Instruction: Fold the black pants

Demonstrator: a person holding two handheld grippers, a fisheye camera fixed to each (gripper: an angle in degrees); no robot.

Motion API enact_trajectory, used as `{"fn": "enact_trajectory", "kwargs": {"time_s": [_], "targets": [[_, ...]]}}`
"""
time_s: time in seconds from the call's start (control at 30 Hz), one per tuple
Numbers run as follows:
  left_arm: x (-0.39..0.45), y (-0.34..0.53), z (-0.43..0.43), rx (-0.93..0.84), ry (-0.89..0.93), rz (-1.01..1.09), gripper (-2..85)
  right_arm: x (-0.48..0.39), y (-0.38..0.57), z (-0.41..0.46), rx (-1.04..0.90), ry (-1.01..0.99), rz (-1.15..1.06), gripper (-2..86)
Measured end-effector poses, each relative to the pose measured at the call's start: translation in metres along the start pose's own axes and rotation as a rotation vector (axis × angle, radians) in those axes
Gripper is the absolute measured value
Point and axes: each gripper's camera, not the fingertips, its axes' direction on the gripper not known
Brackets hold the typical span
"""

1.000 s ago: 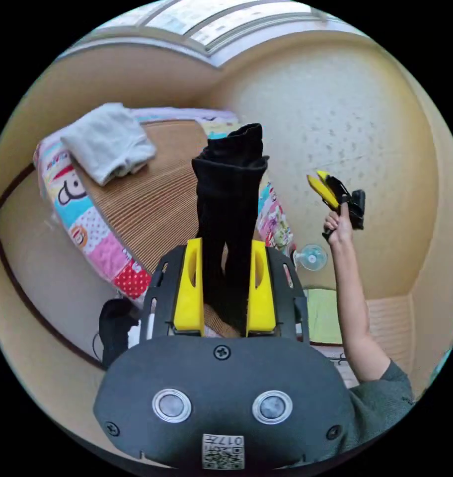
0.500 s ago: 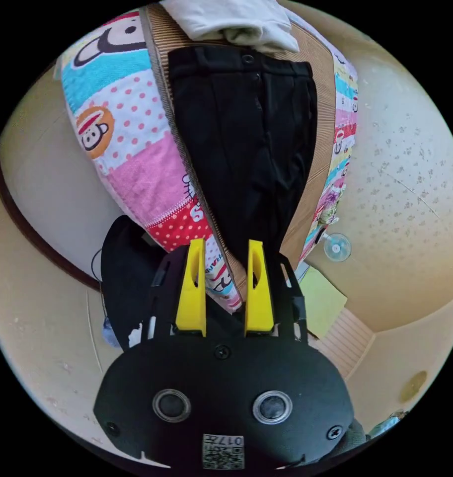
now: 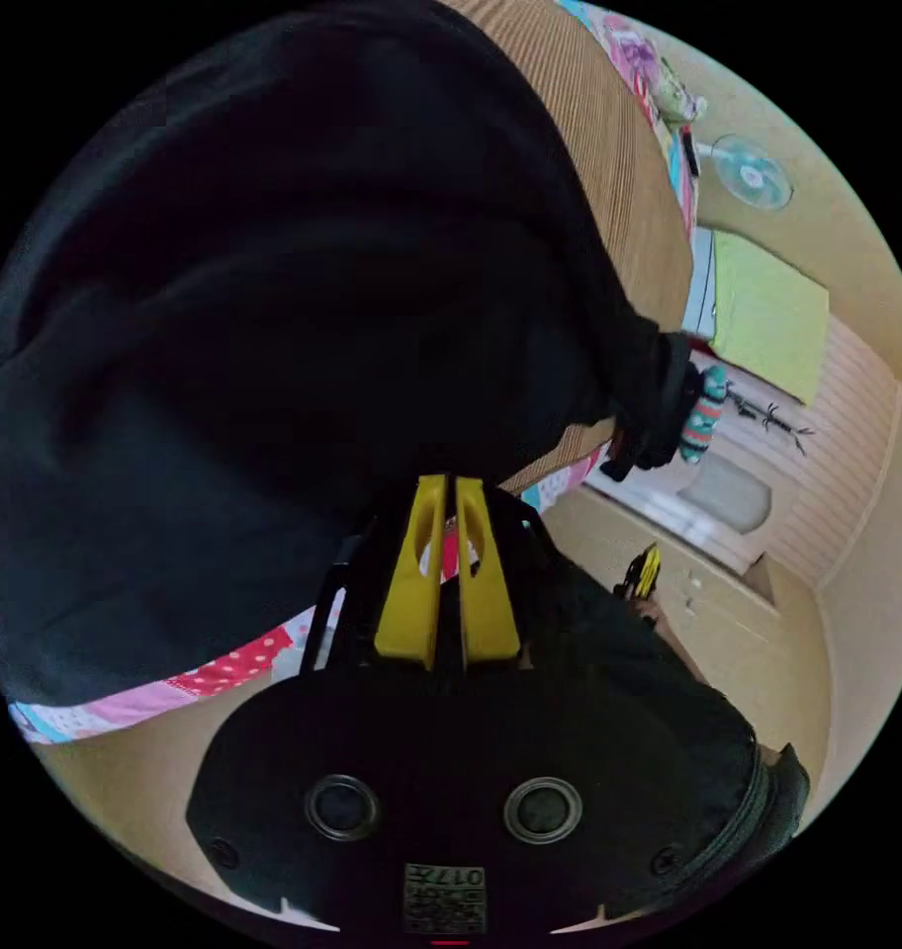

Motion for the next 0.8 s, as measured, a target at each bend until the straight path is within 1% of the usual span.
{"fn": "enact_trajectory", "kwargs": {"time_s": [0.07, 0.17, 0.23, 0.3, 0.43, 0.53, 0.57, 0.67, 0.7, 0.73, 0.8], "targets": [[0.001, 0.008, 0.021, -0.12, -0.069, 0.049, -0.6, -0.014, 0.004, -0.002, 0.003, 0.043, 0.007, 0.9], [-0.011, 0.039, 0.014, -0.066, -0.027, -0.046, -0.9, -0.035, 0.004, 0.01, -0.009, 0.118, 0.023, 1.9], [-0.009, 0.061, 0.011, -0.047, -0.07, -0.018, -1.0, -0.044, 0.001, 0.028, -0.035, 0.158, 0.047, 3.2], [-0.006, 0.088, 0.008, -0.03, -0.131, 0.003, -1.0, -0.059, -0.007, 0.061, -0.076, 0.245, 0.076, 7.4], [-0.02, 0.136, 0.001, 0.036, -0.03, -0.065, -1.0, -0.085, -0.024, 0.122, -0.177, 0.41, 0.09, 14.3], [-0.047, 0.188, 0.003, 0.068, 0.031, -0.218, -1.0, -0.107, -0.037, 0.171, -0.233, 0.543, 0.07, 15.5], [-0.06, 0.211, 0.003, 0.096, 0.062, -0.307, -1.0, -0.121, -0.04, 0.187, -0.23, 0.63, 0.037, 14.9], [-0.087, 0.271, 0.001, 0.218, 0.215, -0.539, -1.0, -0.155, -0.048, 0.219, -0.216, 0.8, -0.081, 13.8], [-0.093, 0.295, 0.001, 0.277, 0.28, -0.627, -1.0, -0.166, -0.051, 0.232, -0.238, 0.854, -0.121, 12.7], [-0.095, 0.306, 0.001, 0.305, 0.31, -0.667, -1.0, -0.17, -0.053, 0.238, -0.259, 0.875, -0.142, 11.8], [-0.094, 0.342, 0.003, 0.404, 0.412, -0.792, -1.0, -0.192, -0.054, 0.27, -0.384, 0.94, -0.251, 5.4]]}}
